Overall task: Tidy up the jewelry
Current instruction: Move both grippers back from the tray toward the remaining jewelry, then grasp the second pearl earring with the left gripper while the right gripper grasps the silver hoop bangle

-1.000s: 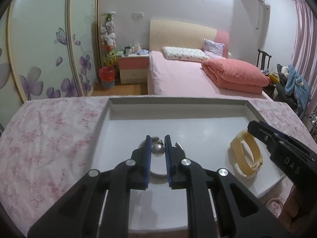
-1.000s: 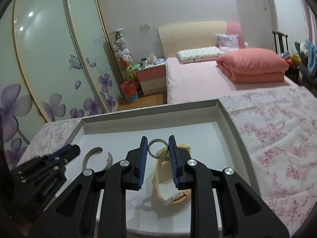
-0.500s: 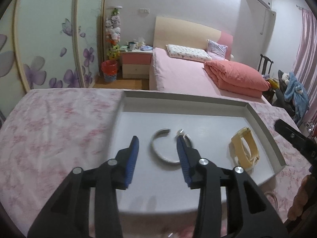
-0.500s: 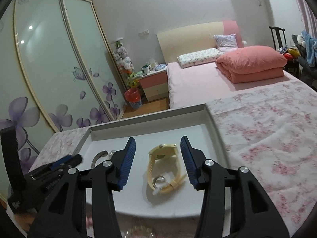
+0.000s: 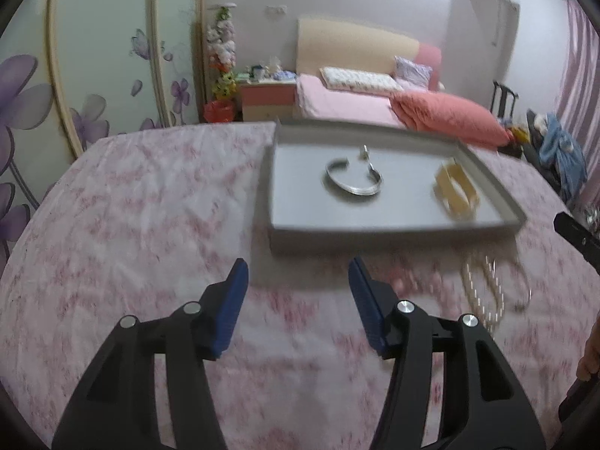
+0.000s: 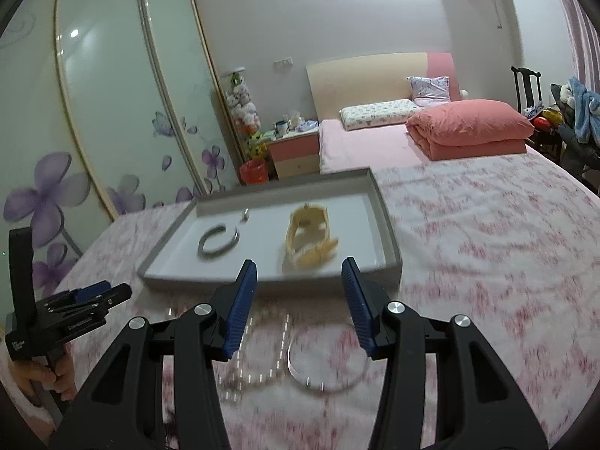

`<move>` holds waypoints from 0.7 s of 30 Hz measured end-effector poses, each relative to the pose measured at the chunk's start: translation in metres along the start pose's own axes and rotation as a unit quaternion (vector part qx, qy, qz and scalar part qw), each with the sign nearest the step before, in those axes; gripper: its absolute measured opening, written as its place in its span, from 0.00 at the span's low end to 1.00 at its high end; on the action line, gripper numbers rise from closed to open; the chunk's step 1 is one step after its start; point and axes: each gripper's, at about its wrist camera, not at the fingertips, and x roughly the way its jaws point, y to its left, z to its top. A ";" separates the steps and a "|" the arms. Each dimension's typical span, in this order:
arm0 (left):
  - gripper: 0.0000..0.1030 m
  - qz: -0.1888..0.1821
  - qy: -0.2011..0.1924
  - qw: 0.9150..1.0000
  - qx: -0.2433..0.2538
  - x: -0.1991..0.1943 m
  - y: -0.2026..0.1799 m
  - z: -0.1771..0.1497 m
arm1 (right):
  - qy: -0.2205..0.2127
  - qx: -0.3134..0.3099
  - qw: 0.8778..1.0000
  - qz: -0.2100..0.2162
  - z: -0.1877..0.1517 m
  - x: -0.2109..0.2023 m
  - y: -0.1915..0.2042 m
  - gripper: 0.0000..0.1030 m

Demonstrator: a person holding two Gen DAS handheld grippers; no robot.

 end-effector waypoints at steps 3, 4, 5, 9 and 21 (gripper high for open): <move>0.42 -0.006 0.020 0.999 0.025 0.009 -0.013 -0.008 | 0.009 0.003 1.000 0.005 -0.008 -0.002 0.000 0.47; 0.39 -0.012 0.029 0.999 0.033 0.014 -0.016 -0.009 | 0.013 0.006 1.000 0.007 -0.010 -0.002 -0.001 0.47; 0.39 -0.015 0.033 0.999 0.036 0.018 -0.018 -0.010 | 0.014 0.006 1.000 0.009 -0.012 -0.002 -0.001 0.47; 0.37 -0.024 0.050 0.998 0.040 0.032 -0.023 -0.011 | 0.013 0.007 1.000 0.011 -0.015 -0.005 -0.002 0.47; 0.26 -0.053 0.057 0.996 0.049 0.043 -0.040 -0.004 | 0.026 0.010 1.000 0.012 -0.021 0.002 -0.003 0.47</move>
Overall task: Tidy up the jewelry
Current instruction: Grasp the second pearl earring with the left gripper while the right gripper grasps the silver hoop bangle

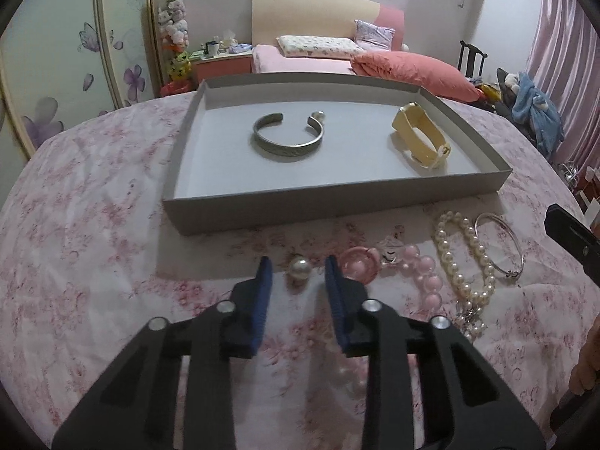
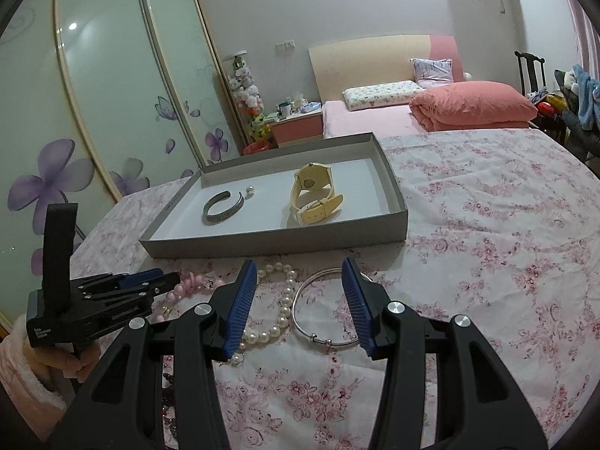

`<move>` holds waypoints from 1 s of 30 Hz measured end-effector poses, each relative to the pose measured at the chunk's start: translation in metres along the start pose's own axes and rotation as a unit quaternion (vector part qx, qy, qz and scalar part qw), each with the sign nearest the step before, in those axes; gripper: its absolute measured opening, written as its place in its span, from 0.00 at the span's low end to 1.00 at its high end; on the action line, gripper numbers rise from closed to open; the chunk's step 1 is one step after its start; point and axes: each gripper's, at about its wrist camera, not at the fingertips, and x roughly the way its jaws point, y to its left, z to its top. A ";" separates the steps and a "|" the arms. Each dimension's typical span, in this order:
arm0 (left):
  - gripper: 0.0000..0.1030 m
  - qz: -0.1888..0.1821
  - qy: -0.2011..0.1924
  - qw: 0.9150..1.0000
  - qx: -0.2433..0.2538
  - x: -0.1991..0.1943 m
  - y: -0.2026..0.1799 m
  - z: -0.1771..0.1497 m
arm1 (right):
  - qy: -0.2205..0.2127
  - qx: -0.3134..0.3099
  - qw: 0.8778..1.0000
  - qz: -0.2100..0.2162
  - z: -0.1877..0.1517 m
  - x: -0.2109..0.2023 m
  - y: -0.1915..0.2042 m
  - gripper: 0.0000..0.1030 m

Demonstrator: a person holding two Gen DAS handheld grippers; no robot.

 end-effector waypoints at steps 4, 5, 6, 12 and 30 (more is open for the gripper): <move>0.19 0.007 0.004 1.000 0.002 0.005 -0.004 0.003 | -0.001 0.000 1.000 0.001 0.000 0.000 0.000 0.47; 0.16 0.014 0.005 1.000 0.002 0.006 -0.004 0.004 | -0.001 0.000 1.000 0.000 0.000 0.000 0.000 0.47; 0.13 0.017 0.005 1.000 0.001 0.007 -0.003 0.005 | 0.000 0.000 1.000 0.000 0.000 0.000 0.000 0.47; 0.13 0.053 0.007 0.999 -0.005 0.005 0.007 0.004 | 0.008 0.000 1.000 -0.010 0.001 0.002 -0.004 0.47; 0.13 0.074 0.004 0.997 -0.035 -0.033 0.051 -0.038 | 0.149 -0.103 0.980 -0.080 -0.015 0.051 -0.002 0.69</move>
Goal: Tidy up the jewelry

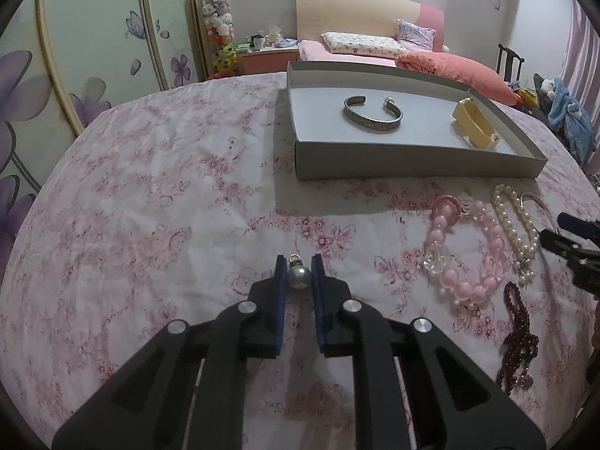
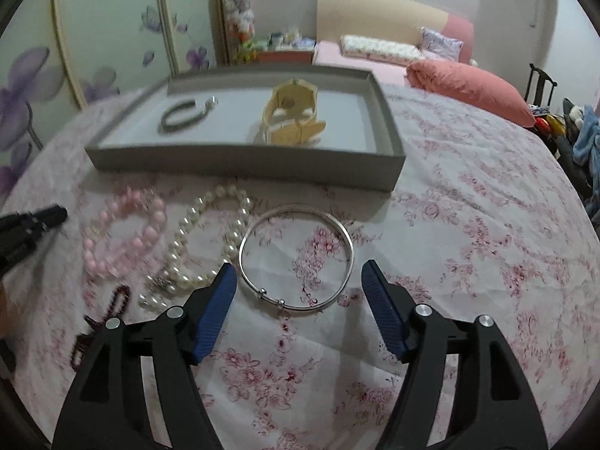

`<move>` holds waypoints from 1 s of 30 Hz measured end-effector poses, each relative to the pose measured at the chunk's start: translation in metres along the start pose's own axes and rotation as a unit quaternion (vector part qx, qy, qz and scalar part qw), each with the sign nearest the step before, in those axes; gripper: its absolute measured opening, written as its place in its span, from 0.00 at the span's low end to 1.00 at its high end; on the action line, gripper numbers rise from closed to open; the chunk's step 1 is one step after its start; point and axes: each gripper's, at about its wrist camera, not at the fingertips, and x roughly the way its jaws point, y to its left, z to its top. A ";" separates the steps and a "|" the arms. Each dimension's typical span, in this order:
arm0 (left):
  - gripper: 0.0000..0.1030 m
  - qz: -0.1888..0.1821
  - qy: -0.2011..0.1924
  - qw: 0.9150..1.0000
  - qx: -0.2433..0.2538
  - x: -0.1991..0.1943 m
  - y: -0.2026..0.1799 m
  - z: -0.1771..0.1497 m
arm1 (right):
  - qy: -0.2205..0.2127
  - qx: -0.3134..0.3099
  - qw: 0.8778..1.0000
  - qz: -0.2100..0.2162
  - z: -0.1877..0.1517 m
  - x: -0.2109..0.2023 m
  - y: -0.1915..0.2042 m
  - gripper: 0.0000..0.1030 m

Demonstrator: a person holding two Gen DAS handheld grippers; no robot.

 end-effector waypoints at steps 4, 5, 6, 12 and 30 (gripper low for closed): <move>0.14 -0.003 0.000 1.000 -0.003 0.000 0.001 -0.001 | 0.008 -0.010 1.000 0.006 0.012 0.008 -0.001 0.71; 0.14 -0.004 0.000 1.000 -0.003 0.000 0.001 -0.001 | 0.009 -0.013 1.000 0.007 0.015 0.009 -0.001 0.71; 0.14 -0.003 0.000 1.000 -0.003 0.000 0.001 -0.001 | 0.011 -0.016 1.000 0.010 0.018 0.011 -0.001 0.71; 0.14 -0.004 0.000 1.000 -0.003 0.000 0.001 -0.001 | 0.011 -0.017 1.000 0.019 0.018 0.011 -0.003 0.68; 0.13 -0.006 -0.013 1.000 -0.027 -0.011 0.005 -0.004 | -0.084 0.086 0.991 0.063 -0.006 -0.045 -0.009 0.68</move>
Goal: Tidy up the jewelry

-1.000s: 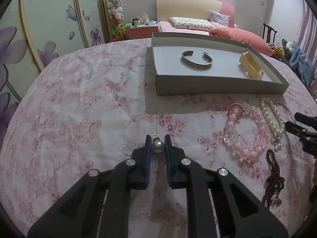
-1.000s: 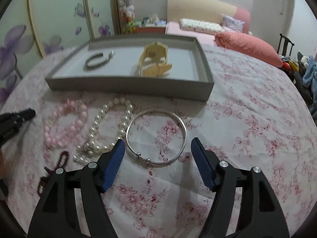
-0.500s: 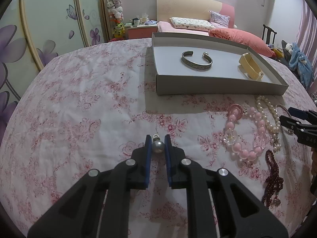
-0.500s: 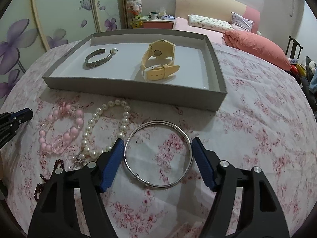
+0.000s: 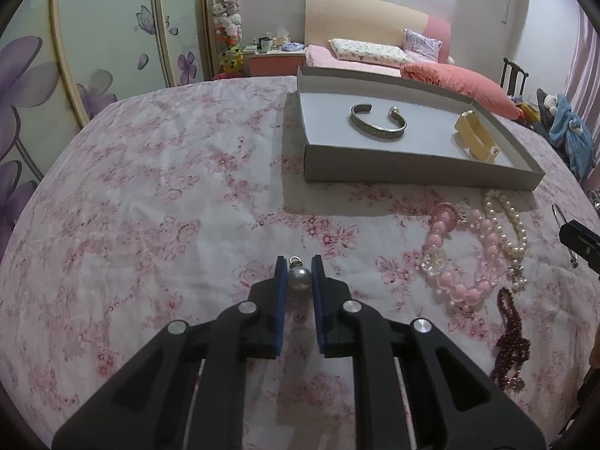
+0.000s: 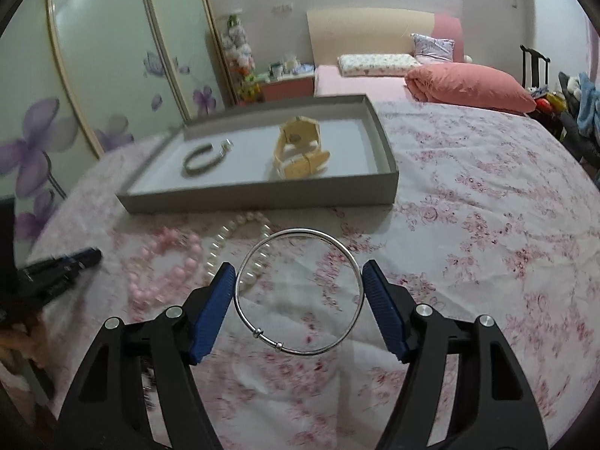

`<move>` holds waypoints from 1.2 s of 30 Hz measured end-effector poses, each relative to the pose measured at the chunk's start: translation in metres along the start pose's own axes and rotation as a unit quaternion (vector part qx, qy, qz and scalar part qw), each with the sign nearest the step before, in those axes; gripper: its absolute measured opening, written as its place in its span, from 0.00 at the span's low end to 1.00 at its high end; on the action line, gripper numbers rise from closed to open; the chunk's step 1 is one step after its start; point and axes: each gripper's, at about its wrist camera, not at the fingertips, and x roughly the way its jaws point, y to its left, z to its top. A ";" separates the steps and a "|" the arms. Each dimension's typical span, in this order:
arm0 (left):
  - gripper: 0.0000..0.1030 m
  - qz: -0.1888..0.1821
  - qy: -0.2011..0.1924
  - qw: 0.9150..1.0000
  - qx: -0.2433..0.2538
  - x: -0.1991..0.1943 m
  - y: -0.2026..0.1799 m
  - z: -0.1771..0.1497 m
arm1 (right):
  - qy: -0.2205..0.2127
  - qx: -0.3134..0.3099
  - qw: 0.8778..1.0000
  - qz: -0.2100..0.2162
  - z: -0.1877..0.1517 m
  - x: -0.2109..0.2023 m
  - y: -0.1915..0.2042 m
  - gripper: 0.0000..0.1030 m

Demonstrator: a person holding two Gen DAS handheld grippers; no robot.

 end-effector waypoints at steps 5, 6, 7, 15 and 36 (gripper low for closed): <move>0.13 -0.007 -0.037 0.999 -0.007 -0.021 -0.007 0.000 | -0.046 0.016 0.999 0.012 0.000 -0.014 0.010 0.68; 0.13 -0.006 -0.054 0.999 -0.006 -0.028 -0.010 0.000 | -0.054 0.015 0.998 0.012 0.001 -0.016 0.013 0.68; 0.13 -0.005 -0.070 0.998 -0.004 -0.034 -0.014 0.000 | -0.067 0.013 0.998 0.012 0.001 -0.019 0.017 0.68; 0.13 0.031 -0.180 0.983 0.013 -0.078 -0.041 -0.002 | -0.164 -0.023 0.986 0.001 -0.002 -0.047 0.038 0.68; 0.13 0.065 -0.289 0.955 0.018 -0.112 -0.060 -0.012 | -0.315 -0.059 0.944 -0.074 -0.018 -0.079 0.056 0.68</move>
